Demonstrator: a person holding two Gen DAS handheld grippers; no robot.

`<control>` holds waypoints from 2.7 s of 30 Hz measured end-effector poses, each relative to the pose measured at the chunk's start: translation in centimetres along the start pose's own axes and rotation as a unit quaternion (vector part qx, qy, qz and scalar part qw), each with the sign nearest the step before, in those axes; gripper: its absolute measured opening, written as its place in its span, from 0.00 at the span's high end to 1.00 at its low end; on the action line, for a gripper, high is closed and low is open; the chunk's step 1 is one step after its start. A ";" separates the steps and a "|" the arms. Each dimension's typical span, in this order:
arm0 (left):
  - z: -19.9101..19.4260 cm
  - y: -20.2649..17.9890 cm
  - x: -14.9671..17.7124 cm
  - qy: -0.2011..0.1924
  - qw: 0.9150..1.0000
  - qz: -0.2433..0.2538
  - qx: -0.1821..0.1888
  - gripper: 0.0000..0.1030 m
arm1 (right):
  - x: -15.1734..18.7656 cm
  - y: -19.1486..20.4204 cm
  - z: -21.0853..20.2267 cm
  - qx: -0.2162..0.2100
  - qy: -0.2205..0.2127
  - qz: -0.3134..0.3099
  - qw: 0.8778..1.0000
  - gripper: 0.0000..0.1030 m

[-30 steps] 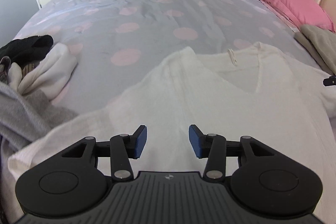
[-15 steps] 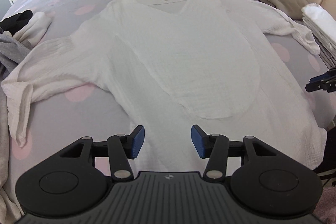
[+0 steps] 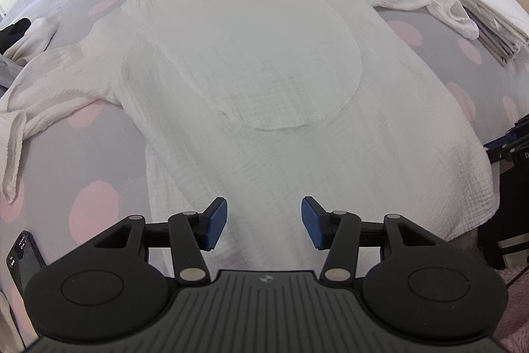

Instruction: Fold clothes

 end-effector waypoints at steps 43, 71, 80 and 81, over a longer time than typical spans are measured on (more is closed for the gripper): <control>2.4 1.9 -0.4 0.039 0.998 -0.027 -0.029 0.53 | -10.9 -7.2 -2.0 0.058 -0.124 0.142 0.980 0.79; 7.6 3.4 -5.4 0.083 0.995 -0.048 -0.038 0.44 | -25.7 -8.9 5.1 0.000 -0.129 0.250 0.960 0.95; 7.5 3.3 -5.2 0.083 0.995 -0.045 -0.040 0.44 | -25.6 -10.8 3.4 0.121 -0.167 0.206 0.957 0.96; 7.5 3.3 -5.2 0.082 0.995 -0.045 -0.040 0.44 | -25.6 -10.8 3.3 0.122 -0.168 0.203 0.957 0.95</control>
Point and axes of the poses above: each gripper's, at about its wrist camera, not at the fingertips, and z roughly the way its jaws point, y to its left, x to its underside, the point moved 4 cm from there along z, roughly the way its jaws point
